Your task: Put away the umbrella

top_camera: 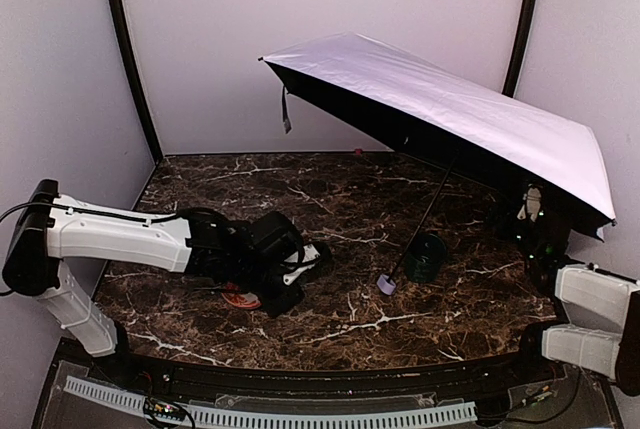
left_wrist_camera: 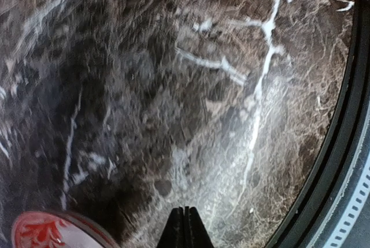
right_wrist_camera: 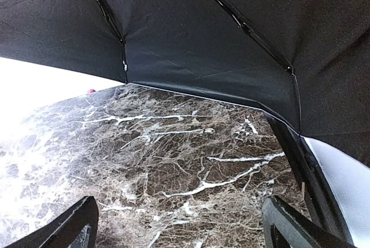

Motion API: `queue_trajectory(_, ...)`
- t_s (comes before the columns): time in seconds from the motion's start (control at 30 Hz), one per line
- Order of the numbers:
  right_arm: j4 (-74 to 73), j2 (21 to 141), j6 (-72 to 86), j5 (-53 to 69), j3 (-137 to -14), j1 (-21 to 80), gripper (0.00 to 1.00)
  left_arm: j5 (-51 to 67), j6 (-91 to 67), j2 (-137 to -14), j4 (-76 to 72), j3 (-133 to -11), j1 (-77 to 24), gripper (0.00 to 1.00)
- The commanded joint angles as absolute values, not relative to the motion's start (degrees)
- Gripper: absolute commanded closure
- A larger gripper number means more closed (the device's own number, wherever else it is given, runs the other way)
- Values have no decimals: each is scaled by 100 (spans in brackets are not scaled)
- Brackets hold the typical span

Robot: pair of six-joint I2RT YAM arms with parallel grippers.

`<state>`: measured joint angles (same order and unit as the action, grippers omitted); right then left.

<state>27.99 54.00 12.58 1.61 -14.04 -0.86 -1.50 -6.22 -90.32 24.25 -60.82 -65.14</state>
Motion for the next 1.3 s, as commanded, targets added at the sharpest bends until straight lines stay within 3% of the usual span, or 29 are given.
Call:
queue_trajectory(0.0, 2923, 5292, 1318, 211, -1468, -59, 1, 115, -1536, -9222, 3744, -5988, -6563, 100)
queue_trajectory(0.57, 2932, 5397, 1301, 290, -1516, -60, 1, -622, -1901, -9828, 4423, -5615, -6703, 100)
queue_trajectory(1.27, 3125, 5385, 1283, 321, -1469, -60, 1, -1191, -1558, -9969, 3288, -5063, -4431, 100)
